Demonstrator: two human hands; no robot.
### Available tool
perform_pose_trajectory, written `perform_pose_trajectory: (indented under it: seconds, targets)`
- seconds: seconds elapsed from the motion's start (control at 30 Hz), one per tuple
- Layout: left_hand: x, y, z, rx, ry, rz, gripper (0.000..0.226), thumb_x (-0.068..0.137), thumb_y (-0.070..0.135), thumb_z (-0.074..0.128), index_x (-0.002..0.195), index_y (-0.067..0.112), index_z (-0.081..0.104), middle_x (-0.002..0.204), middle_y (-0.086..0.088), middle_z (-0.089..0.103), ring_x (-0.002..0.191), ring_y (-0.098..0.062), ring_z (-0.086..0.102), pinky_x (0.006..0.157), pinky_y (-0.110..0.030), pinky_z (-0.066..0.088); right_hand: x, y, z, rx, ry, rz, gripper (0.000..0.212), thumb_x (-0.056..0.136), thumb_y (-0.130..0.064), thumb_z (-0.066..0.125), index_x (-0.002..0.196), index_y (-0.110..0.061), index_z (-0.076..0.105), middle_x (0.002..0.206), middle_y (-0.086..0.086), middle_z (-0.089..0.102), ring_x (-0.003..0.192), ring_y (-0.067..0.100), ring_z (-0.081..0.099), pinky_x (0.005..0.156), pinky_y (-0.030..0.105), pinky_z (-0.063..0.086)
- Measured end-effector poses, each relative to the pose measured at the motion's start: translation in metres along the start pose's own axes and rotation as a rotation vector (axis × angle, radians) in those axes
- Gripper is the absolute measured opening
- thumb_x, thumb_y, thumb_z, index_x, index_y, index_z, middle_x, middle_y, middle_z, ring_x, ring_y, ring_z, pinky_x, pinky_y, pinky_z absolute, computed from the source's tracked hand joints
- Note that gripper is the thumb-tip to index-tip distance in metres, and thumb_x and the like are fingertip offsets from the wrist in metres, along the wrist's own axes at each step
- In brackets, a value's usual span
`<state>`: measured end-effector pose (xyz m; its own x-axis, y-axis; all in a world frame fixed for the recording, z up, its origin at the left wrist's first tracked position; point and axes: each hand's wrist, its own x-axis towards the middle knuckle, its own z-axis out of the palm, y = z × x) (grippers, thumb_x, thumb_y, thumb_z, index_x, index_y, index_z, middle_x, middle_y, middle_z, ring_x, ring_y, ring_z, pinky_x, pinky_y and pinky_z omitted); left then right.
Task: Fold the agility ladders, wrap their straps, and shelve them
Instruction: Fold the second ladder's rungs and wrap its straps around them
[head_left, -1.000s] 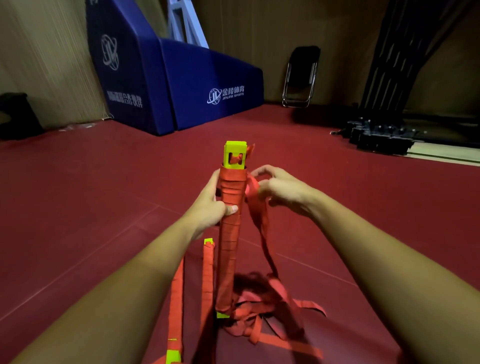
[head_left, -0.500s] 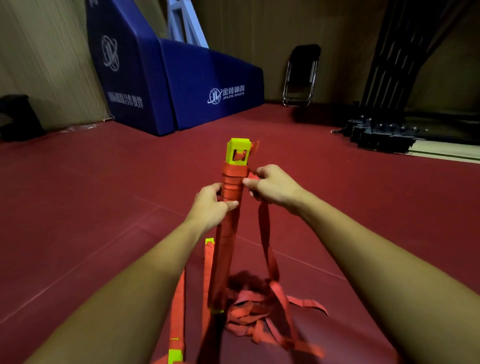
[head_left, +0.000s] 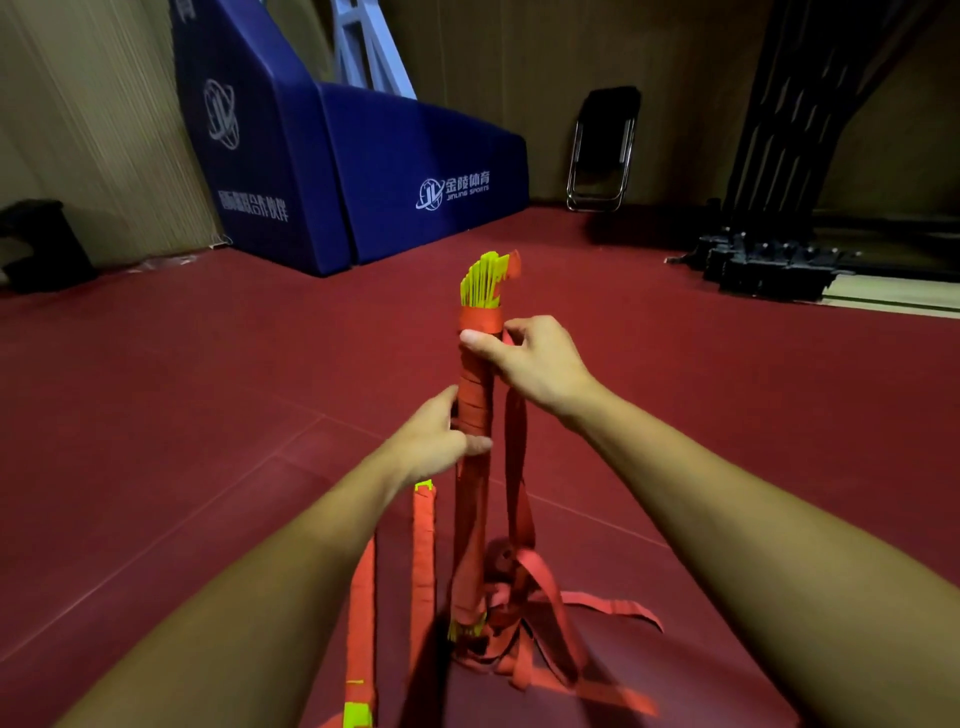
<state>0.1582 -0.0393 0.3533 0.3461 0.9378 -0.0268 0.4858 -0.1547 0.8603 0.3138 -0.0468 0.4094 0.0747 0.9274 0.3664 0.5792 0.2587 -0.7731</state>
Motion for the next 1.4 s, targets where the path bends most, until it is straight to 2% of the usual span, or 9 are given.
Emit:
perform_pose_trajectory:
  seconds: [0.23, 0.33, 0.53, 0.7, 0.83, 0.97, 1.1, 1.3, 1.4]
  targets:
    - [0.010, -0.009, 0.008, 0.162, 0.187, 0.020, 0.058, 0.069, 0.022, 0.088, 0.120, 0.020, 0.061, 0.100, 0.000, 0.071, 0.089, -0.023, 0.067, 0.089, -0.039, 0.054, 0.001, 0.011, 0.001, -0.050, 0.048, 0.056, 0.046, 0.091, -0.050, 0.061, 0.062, -0.015, 0.063, 0.051, -0.005, 0.064, 0.045, 0.000, 0.057, 0.058, 0.027, 0.047]
    - [0.010, -0.006, 0.011, 0.280, 0.303, 0.001, 0.054, 0.065, 0.040, 0.086, 0.110, 0.026, 0.059, 0.101, -0.001, 0.071, 0.098, -0.030, 0.066, 0.088, -0.044, 0.053, 0.000, 0.010, 0.007, -0.029, 0.086, 0.126, 0.048, 0.090, -0.053, 0.058, 0.063, -0.014, 0.066, 0.051, -0.005, 0.066, 0.052, 0.007, 0.066, 0.073, 0.034, 0.056]
    - [0.003, 0.000, 0.013, 0.439, 0.415, -0.051, 0.052, 0.073, 0.046, 0.080, 0.113, 0.025, 0.053, 0.109, -0.006, 0.056, 0.107, -0.037, 0.060, 0.086, -0.043, 0.049, -0.004, -0.002, 0.018, -0.072, 0.150, 0.158, 0.073, 0.058, -0.084, 0.043, 0.059, -0.014, 0.062, 0.066, 0.008, 0.069, 0.072, 0.032, 0.068, 0.070, 0.041, 0.055]
    - [0.003, 0.001, 0.003, 0.083, 0.185, 0.014, 0.055, 0.061, 0.029, 0.077, 0.111, 0.031, 0.053, 0.105, -0.003, 0.070, 0.100, -0.023, 0.066, 0.093, -0.047, 0.053, 0.002, -0.003, 0.013, 0.010, 0.192, 0.087, 0.055, 0.081, -0.058, 0.065, 0.053, -0.012, 0.050, 0.060, 0.004, 0.066, 0.067, 0.031, 0.063, 0.065, 0.041, 0.050]
    - [0.003, -0.002, 0.006, -0.144, 0.053, 0.051, 0.058, 0.077, -0.007, 0.077, 0.126, 0.012, 0.054, 0.116, -0.012, 0.069, 0.101, -0.016, 0.063, 0.103, -0.043, 0.050, 0.003, 0.002, 0.008, 0.081, 0.148, 0.079, 0.051, 0.085, -0.051, 0.067, 0.054, -0.012, 0.056, 0.050, -0.004, 0.062, 0.056, 0.019, 0.064, 0.063, 0.035, 0.051]
    - [0.006, -0.011, 0.003, -0.062, 0.148, 0.079, 0.053, 0.074, 0.004, 0.085, 0.120, 0.015, 0.062, 0.098, -0.005, 0.071, 0.085, -0.015, 0.060, 0.085, -0.035, 0.054, 0.000, 0.003, 0.004, 0.123, 0.072, 0.101, 0.043, 0.094, -0.042, 0.062, 0.060, -0.015, 0.061, 0.054, -0.001, 0.066, 0.044, 0.008, 0.061, 0.055, 0.022, 0.045]
    - [0.005, -0.010, 0.004, 0.129, 0.284, 0.091, 0.044, 0.071, 0.017, 0.087, 0.108, 0.027, 0.066, 0.088, 0.004, 0.071, 0.078, -0.014, 0.062, 0.069, -0.022, 0.049, -0.005, 0.001, 0.009, 0.002, 0.050, 0.107, 0.041, 0.091, -0.045, 0.063, 0.063, -0.015, 0.063, 0.054, -0.001, 0.068, 0.048, 0.008, 0.066, 0.064, 0.028, 0.055]
    - [0.002, -0.006, 0.006, 0.408, 0.375, 0.028, 0.052, 0.069, 0.049, 0.080, 0.114, 0.038, 0.056, 0.105, 0.003, 0.069, 0.103, -0.033, 0.065, 0.084, -0.045, 0.053, -0.010, -0.007, 0.019, -0.148, 0.160, 0.239, 0.081, 0.064, -0.089, 0.049, 0.076, -0.011, 0.068, 0.082, 0.012, 0.073, 0.087, 0.034, 0.069, 0.076, 0.039, 0.055]
    - [-0.004, 0.000, 0.009, 0.530, 0.390, 0.036, 0.046, 0.075, 0.049, 0.076, 0.112, 0.034, 0.055, 0.107, -0.001, 0.062, 0.106, -0.037, 0.062, 0.082, -0.044, 0.051, -0.014, -0.012, 0.019, -0.228, 0.194, 0.241, 0.076, 0.073, -0.081, 0.057, 0.092, -0.009, 0.070, 0.102, 0.019, 0.070, 0.099, 0.041, 0.064, 0.074, 0.039, 0.047]
